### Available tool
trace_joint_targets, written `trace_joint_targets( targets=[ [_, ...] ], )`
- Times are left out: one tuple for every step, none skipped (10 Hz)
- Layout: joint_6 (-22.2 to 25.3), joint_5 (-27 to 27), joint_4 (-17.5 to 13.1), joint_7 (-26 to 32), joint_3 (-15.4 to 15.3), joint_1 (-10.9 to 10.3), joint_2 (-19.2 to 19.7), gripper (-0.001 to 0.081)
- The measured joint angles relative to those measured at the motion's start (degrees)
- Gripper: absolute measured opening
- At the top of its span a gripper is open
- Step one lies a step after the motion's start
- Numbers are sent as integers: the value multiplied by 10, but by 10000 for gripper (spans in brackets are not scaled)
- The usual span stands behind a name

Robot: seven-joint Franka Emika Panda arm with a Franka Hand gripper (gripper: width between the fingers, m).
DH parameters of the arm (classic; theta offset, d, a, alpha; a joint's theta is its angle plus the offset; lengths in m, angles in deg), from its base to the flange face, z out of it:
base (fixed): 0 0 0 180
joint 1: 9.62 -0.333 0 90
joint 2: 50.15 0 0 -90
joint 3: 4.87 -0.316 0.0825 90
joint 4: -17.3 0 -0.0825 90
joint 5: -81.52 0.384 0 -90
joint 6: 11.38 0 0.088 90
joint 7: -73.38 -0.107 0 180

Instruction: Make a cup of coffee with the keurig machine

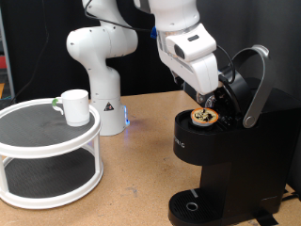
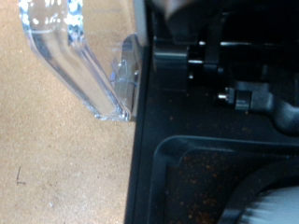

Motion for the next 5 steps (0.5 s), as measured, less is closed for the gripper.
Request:
trace_joint_targets(
  targets=[
    [0, 8, 1, 0, 1, 0, 0, 808],
    [-1, 13, 2, 0, 3, 0, 0, 808],
    [-49, 42, 13, -2, 3, 0, -1, 808],
    [-93, 83, 26, 1, 4, 0, -3, 808],
    [-105, 116, 30, 5, 8, 1, -7, 808]
  ],
)
